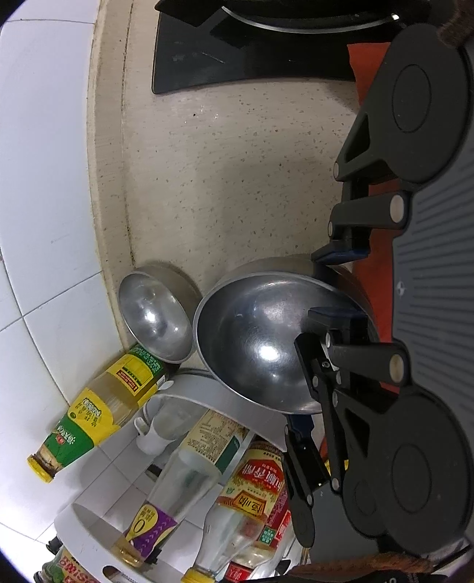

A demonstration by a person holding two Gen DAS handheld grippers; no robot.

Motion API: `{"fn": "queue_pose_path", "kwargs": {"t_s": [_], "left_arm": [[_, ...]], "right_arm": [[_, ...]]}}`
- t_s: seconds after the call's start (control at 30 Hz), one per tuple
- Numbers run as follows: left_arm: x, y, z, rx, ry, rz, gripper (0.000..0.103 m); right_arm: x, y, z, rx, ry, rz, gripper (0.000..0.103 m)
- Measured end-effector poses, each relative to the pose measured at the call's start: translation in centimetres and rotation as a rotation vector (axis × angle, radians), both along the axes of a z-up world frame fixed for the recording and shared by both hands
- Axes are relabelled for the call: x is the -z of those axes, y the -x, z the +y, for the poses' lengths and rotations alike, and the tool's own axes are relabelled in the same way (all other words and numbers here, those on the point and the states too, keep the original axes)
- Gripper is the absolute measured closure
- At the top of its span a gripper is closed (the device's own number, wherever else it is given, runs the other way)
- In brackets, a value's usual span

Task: Organize plates and bowls
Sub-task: 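Lower the steel bowl onto the counter and open both tools, then move both tools to the steel bowl beside the green-label bottle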

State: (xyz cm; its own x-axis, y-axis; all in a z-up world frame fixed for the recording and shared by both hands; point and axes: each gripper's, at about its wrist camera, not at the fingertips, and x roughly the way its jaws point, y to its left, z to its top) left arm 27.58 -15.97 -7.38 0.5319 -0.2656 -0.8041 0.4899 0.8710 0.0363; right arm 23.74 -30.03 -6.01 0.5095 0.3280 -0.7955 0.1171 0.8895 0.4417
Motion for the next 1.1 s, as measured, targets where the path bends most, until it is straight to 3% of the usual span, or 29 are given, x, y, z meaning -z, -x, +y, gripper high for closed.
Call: {"fn": "queue_pose_path", "kwargs": {"t_s": [0.4,0.53,0.83,1.1], "left_arm": [[-0.4,-0.1,1.0,0.007,-0.018,-0.004,0.054],[-1.2,0.3,1.8,-0.004,-0.025,-0.048,0.04],[-2.3,-1.2,3.3,-0.07,0.023,-0.057,0.038],[-2.0,-4.7,2.1,-0.143,0.101,0.004,0.037]], "right_arm": [[-0.2,-0.8,0.8,-0.054,0.014,0.012,0.076],[-1.0,-1.0,0.8,-0.066,0.023,-0.014,0.071],[-1.3,-1.7,-0.1,-0.033,0.054,-0.033,0.071],[-2.0,-4.4,-1.3,0.014,0.045,-0.055,0.07]]}}
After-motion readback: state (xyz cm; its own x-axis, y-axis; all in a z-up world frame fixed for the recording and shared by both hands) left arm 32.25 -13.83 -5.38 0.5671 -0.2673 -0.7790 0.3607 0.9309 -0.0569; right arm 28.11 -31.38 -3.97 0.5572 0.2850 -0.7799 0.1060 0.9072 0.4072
